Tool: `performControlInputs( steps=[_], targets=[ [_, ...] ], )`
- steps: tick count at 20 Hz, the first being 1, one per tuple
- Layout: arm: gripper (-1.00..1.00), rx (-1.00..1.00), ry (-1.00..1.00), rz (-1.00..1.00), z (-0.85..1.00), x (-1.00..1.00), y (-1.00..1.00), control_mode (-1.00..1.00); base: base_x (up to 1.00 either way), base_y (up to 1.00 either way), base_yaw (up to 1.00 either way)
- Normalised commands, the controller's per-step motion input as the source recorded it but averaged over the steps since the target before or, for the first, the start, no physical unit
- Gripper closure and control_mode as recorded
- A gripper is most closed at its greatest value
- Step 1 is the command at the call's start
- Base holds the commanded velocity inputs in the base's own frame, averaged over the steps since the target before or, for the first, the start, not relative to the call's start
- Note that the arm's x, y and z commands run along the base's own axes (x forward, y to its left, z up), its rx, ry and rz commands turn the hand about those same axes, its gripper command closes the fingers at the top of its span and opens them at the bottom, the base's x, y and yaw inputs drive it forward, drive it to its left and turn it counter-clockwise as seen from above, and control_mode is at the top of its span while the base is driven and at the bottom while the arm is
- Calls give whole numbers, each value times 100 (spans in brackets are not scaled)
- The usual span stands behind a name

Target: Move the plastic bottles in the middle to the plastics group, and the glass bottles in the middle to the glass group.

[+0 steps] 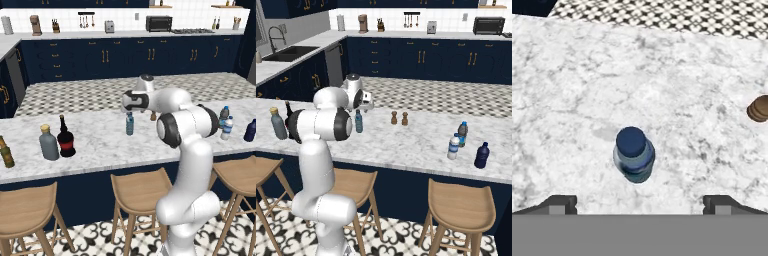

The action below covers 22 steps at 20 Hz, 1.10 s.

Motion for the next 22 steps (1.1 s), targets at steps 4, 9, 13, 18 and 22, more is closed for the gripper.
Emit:
performControlInputs(
  steps=[4, 9, 13, 18, 22],
  targets=[
    [-100, 0, 0, 0, -22, 24, 16, -100, 0, 0, 0],
    [-100, 0, 0, 0, -22, 26, 8, -100, 0, 0, 0],
    [-100, 0, 1, 0, -19, 11, -20, -100, 0, 0, 0],
    [-100, 1, 0, 0, -12, 17, -1, -100, 0, 0, 0],
    [-100, 5, 0, 0, -8, 14, 8, -100, 0, 0, 0]
  ],
)
